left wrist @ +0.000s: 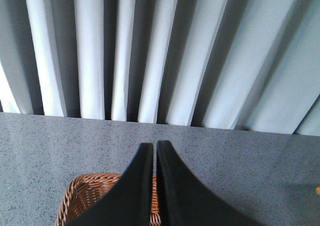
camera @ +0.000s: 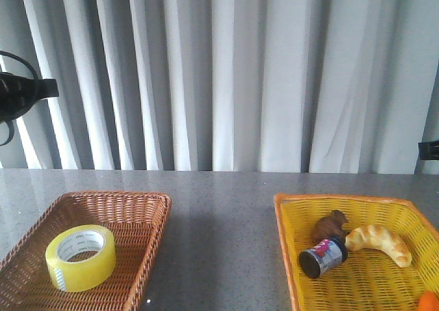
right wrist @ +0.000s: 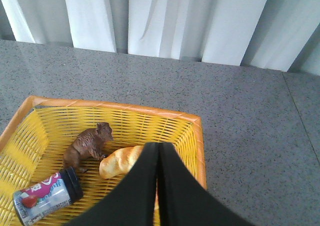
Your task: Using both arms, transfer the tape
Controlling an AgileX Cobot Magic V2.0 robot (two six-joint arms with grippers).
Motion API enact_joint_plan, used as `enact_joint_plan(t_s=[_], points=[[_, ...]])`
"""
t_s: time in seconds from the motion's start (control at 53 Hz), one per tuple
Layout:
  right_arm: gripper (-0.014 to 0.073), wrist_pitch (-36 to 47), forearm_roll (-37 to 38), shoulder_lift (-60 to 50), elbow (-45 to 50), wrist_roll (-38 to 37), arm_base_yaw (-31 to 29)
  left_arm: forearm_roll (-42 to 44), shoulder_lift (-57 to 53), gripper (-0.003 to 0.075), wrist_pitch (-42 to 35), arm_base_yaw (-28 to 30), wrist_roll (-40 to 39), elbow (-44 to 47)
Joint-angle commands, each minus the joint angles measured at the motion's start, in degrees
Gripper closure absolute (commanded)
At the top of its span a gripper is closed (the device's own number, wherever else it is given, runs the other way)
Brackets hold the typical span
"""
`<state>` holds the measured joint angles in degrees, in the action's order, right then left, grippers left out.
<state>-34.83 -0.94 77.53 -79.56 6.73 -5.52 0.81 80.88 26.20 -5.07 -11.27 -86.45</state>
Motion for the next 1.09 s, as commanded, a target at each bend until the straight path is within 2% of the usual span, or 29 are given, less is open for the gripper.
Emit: enact_joint_plan(t_s=[0.0,0.17,0.83,0.962,1.075], points=[[0.0602,3.81,0.08,-1.88,-1.53,0.43,-0.21,-0.81,-3.02,0.0728,-3.31,-0.20,1.98,-1.92],[0.0602,3.79,0.08,-1.88,-1.53,0.43,-0.21,-0.81,-3.73,0.0727,-1.36,-0.20,1.94,-1.92],[0.0602,3.79,0.08,-1.88,-1.53,0.43,-0.21,-1.14,-3.99,0.0727,-2.10,-0.20,1.94,-0.74],[0.0602,3.79,0.08,-1.88,-1.53,0.43,-0.21,0.55,-10.66,0.0727,-3.53,-0.20,2.00,3.76],[0.0602,3.79,0.08,-1.88,-1.53,0.43,-0.21,1.93,-20.18,0.0727,-7.04,-0.20,3.97,11.64]])
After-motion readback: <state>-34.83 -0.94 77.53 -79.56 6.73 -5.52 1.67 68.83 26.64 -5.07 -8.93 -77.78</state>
